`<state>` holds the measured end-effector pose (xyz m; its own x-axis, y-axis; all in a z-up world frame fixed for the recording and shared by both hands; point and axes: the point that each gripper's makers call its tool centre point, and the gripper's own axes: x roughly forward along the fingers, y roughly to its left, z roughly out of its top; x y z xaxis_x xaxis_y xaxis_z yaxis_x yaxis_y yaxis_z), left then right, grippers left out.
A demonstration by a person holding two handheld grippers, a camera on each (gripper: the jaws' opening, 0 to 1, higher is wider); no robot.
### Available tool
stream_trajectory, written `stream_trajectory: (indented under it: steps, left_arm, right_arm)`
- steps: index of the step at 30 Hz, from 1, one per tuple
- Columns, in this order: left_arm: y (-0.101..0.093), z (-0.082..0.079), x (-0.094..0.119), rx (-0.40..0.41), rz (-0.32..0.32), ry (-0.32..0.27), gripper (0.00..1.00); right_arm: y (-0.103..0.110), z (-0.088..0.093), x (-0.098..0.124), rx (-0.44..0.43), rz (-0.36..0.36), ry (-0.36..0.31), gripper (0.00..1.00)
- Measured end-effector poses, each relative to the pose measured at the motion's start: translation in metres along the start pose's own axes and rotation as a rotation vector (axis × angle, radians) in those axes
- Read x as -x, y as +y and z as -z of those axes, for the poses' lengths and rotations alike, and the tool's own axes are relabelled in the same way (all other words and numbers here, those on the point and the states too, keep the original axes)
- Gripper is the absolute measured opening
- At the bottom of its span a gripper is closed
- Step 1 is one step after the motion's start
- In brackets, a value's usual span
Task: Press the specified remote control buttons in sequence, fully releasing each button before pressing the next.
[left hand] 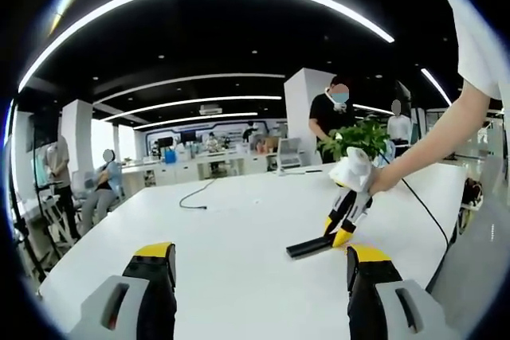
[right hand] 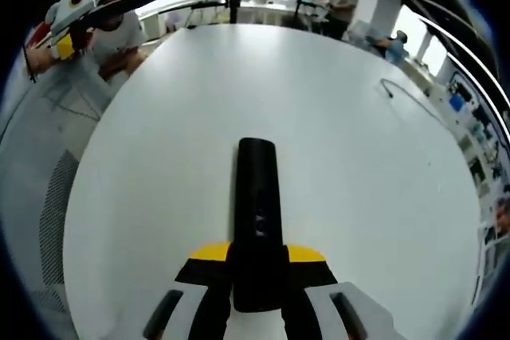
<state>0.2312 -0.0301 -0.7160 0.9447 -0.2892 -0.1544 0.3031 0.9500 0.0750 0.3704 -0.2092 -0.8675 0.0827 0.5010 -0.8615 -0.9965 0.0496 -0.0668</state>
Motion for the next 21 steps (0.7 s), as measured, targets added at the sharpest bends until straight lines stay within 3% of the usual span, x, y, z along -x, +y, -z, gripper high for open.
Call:
stream_trajectory:
  steps: [16,21]
  left_arm:
    - [-0.0028,0.0030,-0.0023,0.003,0.018,0.021,0.92]
    - [-0.0025,0.0037,-0.0020,0.001,0.016,0.025,0.92]
  right_arm:
    - [-0.0066,0.0008,0.0000,-0.039,-0.014,0.004,0.22]
    - [-0.0063,0.0025,0.0019,-0.089,-0.002,-0.011,0.24]
